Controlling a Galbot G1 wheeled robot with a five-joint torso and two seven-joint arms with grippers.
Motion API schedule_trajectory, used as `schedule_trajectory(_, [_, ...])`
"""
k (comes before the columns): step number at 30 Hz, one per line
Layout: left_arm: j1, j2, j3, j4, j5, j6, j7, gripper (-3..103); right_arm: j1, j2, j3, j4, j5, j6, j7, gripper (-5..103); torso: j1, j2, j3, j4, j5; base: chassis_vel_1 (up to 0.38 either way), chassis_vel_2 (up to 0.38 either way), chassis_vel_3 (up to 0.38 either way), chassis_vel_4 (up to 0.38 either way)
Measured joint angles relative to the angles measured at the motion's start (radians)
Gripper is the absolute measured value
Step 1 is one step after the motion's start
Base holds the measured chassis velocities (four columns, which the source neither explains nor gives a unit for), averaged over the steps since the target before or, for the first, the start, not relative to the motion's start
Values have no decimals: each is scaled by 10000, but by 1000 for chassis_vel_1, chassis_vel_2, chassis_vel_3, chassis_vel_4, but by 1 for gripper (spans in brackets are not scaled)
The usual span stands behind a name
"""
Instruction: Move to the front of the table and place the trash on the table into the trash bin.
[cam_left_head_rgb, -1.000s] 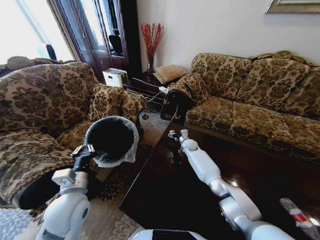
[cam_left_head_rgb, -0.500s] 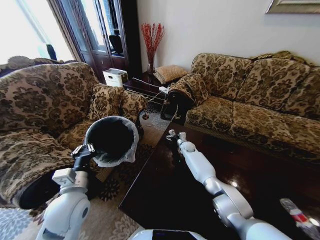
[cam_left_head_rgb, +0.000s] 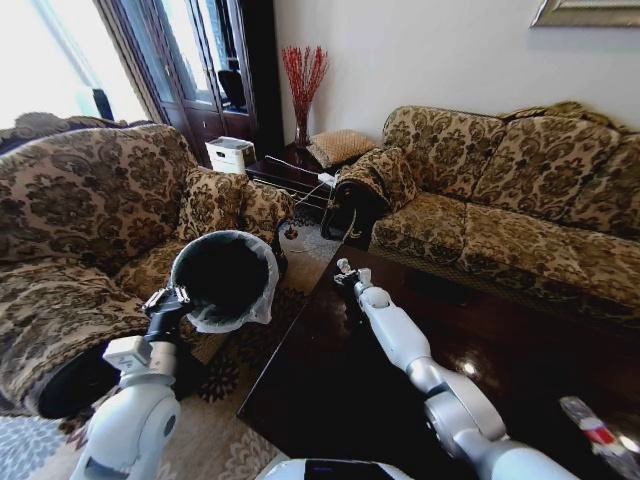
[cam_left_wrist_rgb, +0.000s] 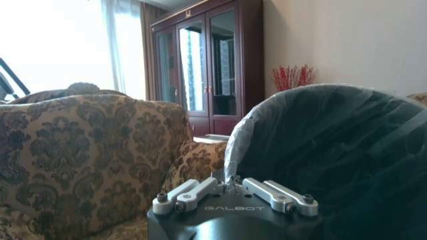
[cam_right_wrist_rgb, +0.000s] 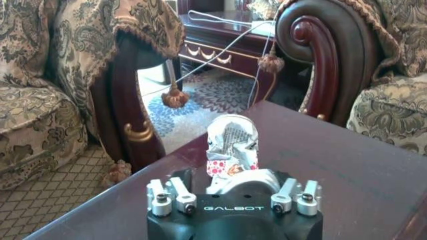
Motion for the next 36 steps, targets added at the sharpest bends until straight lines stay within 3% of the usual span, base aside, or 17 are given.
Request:
schedule_trajectory(1, [32, -32, 1, -16, 7, -9, 0, 2, -6, 13, 1, -7, -29, 2, -1, 74, 0, 0, 0, 2, 0, 0, 0, 0, 0])
schedule_trajectory(2, [57, -57, 11, -34, 18, -13, 0, 2, -14, 21, 1, -10, -61, 3, -2, 63, -1, 0, -1, 3, 0, 0, 0, 0, 0])
schedule_trajectory(4, [64, -69, 21, -40, 28, -15, 0, 2, -21, 25, 3, -9, -87, 4, -3, 63, -1, 0, -1, 3, 0, 0, 0, 0, 0])
schedule_trajectory(5, [62, -74, 29, -46, 36, -17, 0, 2, -26, 31, 8, -6, -102, 4, -4, 52, -1, 0, -1, 2, 0, 0, 0, 0, 0])
schedule_trajectory(8, [37, -75, 43, -53, 41, -17, 0, 2, -40, 33, 29, -1, -106, 4, 4, 45, -1, 0, -1, 1, 0, 0, 0, 0, 0])
schedule_trajectory(24, [199, -136, 42, -281, 87, -17, 1, 2, -536, -343, 159, 691, 83, -68, 175, 44, 0, 0, 1, 0, 1, 0, 0, 0, 0])
schedule_trajectory(31, [320, -150, 42, -400, 125, -17, 9, 2, -933, -749, 318, 1410, 96, -22, 270, 44, 2, 0, 4, -4, 1, 0, 0, 0, 0])
schedule_trajectory(36, [356, -161, 116, -430, 202, -17, 18, 2, -1380, -1385, 256, 2832, 266, 102, 542, 44, 2, 0, 3, -2, -2, 0, 0, 0, 0])
